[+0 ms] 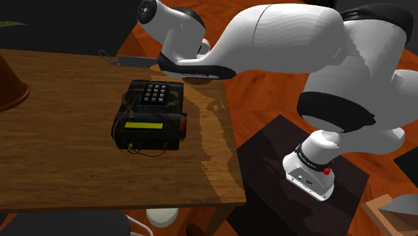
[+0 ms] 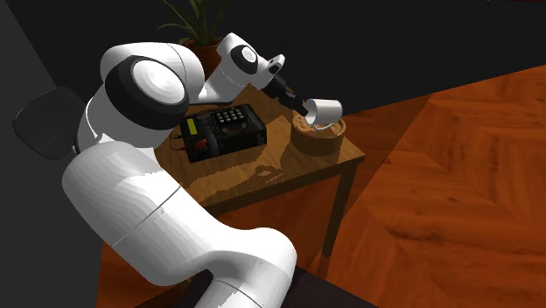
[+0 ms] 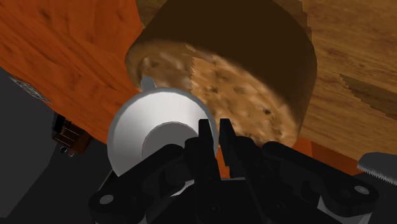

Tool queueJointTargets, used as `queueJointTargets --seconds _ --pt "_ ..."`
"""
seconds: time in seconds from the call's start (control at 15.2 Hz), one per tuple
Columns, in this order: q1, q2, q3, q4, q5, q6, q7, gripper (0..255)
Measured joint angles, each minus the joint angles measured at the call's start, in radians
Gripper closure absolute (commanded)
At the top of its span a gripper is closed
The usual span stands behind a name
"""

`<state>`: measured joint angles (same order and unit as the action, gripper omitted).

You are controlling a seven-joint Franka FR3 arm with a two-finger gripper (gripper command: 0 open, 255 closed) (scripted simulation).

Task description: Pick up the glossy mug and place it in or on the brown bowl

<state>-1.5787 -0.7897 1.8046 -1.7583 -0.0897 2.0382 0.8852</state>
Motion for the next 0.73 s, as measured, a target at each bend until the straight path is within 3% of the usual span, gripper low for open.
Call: queueJointTargets --seconds 0.2,0.26,0.73 --pt "0.000 0.000 0.000 0.000 0.000 0.001 0.000 255" --pt "0.000 0.000 0.000 0.000 0.000 0.001 0.000 0" --pt "0.005 0.001 -0.002 0.008 0.000 -0.012 0.001 0"
